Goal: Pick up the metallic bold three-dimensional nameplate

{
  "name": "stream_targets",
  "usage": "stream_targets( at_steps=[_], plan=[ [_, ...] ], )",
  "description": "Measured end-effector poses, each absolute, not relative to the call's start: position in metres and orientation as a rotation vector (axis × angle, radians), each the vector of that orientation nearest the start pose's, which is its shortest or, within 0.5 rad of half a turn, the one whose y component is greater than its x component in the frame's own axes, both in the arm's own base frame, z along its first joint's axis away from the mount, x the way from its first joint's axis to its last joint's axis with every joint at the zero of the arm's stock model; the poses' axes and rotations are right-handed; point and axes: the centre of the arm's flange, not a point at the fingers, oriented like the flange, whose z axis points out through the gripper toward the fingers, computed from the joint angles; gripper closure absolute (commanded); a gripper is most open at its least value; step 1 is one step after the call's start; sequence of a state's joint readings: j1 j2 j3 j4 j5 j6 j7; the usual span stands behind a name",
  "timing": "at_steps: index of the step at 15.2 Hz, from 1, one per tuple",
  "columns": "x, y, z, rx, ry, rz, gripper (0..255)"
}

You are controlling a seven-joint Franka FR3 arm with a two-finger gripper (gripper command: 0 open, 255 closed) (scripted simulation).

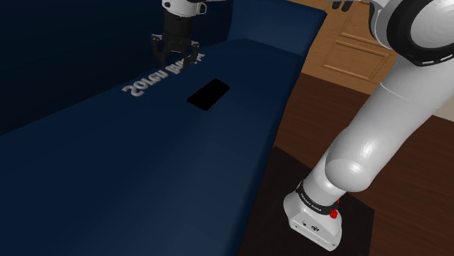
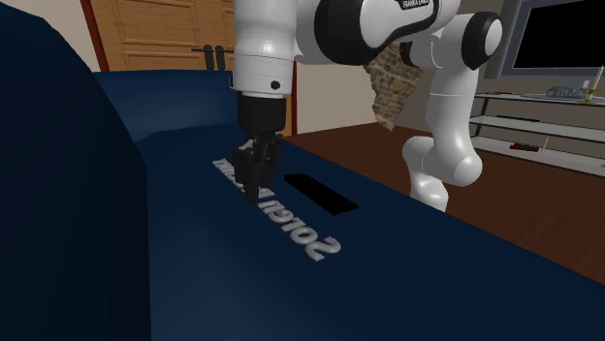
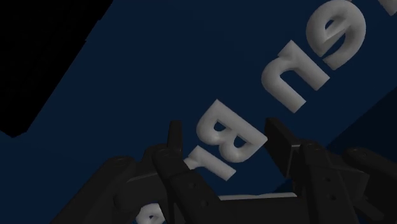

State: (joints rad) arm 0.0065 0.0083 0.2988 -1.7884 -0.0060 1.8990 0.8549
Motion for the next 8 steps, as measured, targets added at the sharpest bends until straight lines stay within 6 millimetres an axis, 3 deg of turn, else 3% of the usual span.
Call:
stream_targets(
  at_steps=[8],
  plan=[
    [0.550,0.172,0.587,-2.970,0.835,-0.135,255]
  ],
)
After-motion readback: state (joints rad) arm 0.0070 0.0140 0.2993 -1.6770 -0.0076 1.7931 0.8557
